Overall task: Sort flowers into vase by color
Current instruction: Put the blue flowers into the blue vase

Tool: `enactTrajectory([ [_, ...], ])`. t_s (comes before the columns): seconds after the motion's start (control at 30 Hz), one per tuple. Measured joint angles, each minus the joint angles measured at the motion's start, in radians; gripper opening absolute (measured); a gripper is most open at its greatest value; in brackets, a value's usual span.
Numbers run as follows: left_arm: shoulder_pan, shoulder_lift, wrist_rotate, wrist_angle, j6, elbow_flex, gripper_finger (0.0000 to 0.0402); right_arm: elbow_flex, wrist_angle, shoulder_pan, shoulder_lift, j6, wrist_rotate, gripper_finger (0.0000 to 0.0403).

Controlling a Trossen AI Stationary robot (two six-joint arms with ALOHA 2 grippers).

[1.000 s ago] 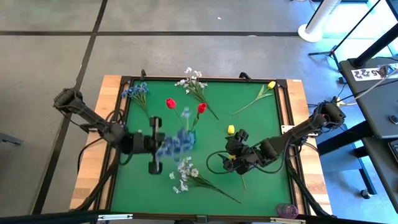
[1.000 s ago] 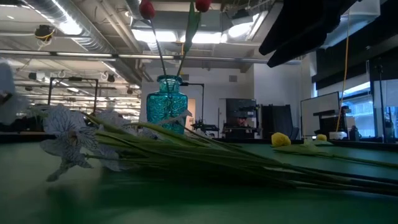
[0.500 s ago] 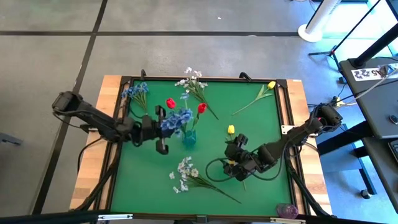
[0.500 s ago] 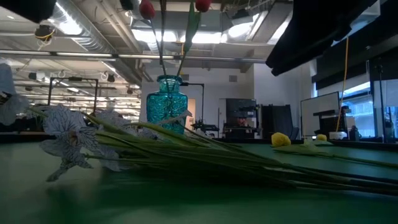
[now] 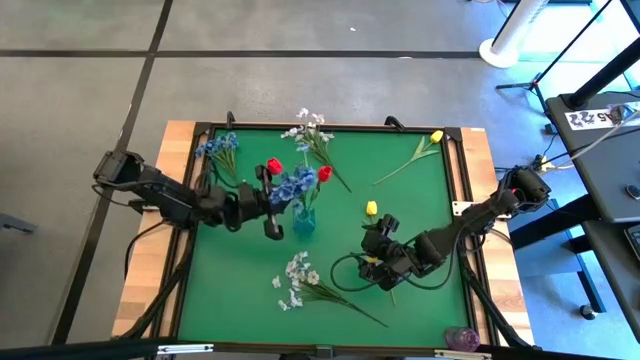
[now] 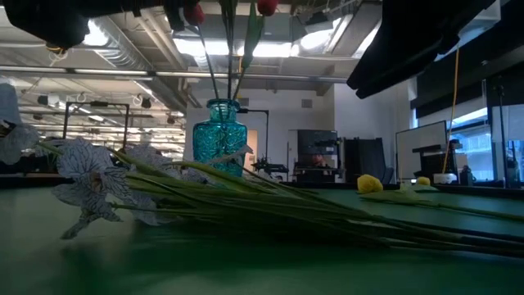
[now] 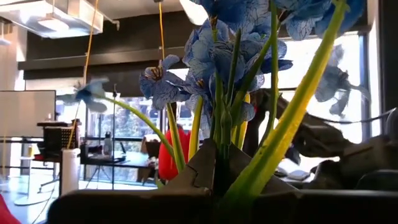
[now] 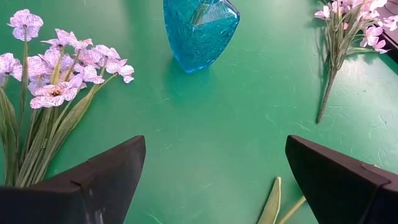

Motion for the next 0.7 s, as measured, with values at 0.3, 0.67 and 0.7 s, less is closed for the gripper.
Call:
enactTrajectory([
  [0.3,0.005,0.0,0.008,-0.151,0.001,0.001,0.0013,0.0,0.0,0.0,0.0,0.0,0.0,0.0388],
  [0.67,0.001,-0.014,-0.016,-0.458,-0.088,0.066,0.0095,0.0,0.0,0.0,0.0,0.001,-0.04,0.0388],
  [0.7,-0.001,-0.021,-0.016,-0.53,-0.097,0.093,0.0104,0.0,0.0,0.0,0.0,0.002,-0.044,0.0388],
])
